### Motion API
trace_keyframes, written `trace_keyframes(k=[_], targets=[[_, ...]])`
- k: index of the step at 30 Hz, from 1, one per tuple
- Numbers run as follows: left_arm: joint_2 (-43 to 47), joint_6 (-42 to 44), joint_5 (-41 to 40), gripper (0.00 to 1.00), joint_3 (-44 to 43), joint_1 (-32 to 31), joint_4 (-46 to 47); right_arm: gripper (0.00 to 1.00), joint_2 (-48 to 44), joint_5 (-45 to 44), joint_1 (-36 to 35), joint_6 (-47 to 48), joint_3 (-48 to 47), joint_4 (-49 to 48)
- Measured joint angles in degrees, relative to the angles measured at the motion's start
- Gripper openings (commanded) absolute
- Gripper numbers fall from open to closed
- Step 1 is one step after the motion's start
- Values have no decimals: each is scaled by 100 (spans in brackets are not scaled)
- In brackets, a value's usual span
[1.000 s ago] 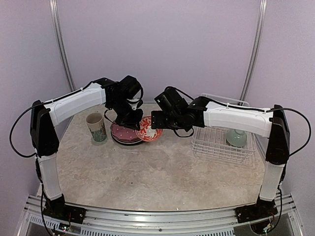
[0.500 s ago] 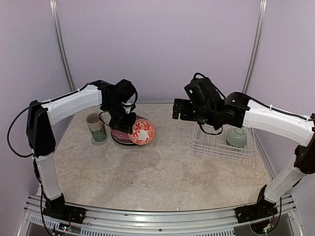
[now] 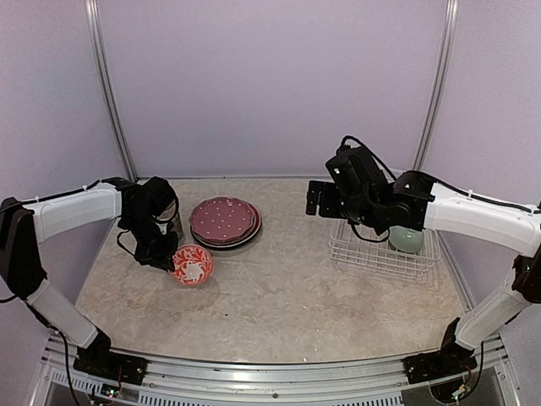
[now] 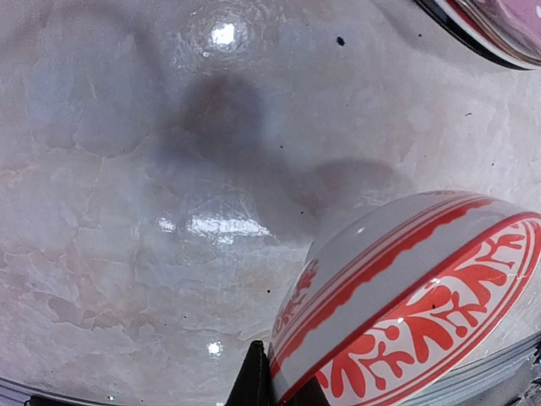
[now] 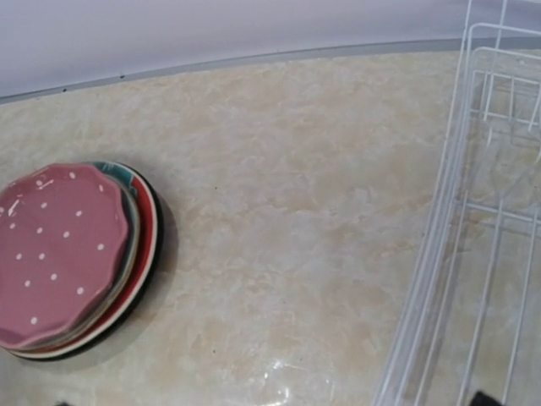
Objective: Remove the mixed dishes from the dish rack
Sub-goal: Place the bowl at the center of the board.
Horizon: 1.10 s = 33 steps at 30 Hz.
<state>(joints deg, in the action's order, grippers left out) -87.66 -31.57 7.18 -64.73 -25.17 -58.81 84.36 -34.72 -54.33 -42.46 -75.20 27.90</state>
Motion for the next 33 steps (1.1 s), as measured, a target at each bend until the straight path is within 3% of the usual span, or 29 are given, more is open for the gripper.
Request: trace_keyframes(k=[19, 23, 33], targets=[[-101, -422, 243, 14, 494, 273, 761, 100, -354, 151, 2, -68, 374, -225], [-101, -461, 243, 27, 503, 275, 807, 100, -358, 153, 2, -70, 376, -254], [160, -586, -39, 45, 533, 275, 634, 100, -358, 170, 2, -70, 376, -258]])
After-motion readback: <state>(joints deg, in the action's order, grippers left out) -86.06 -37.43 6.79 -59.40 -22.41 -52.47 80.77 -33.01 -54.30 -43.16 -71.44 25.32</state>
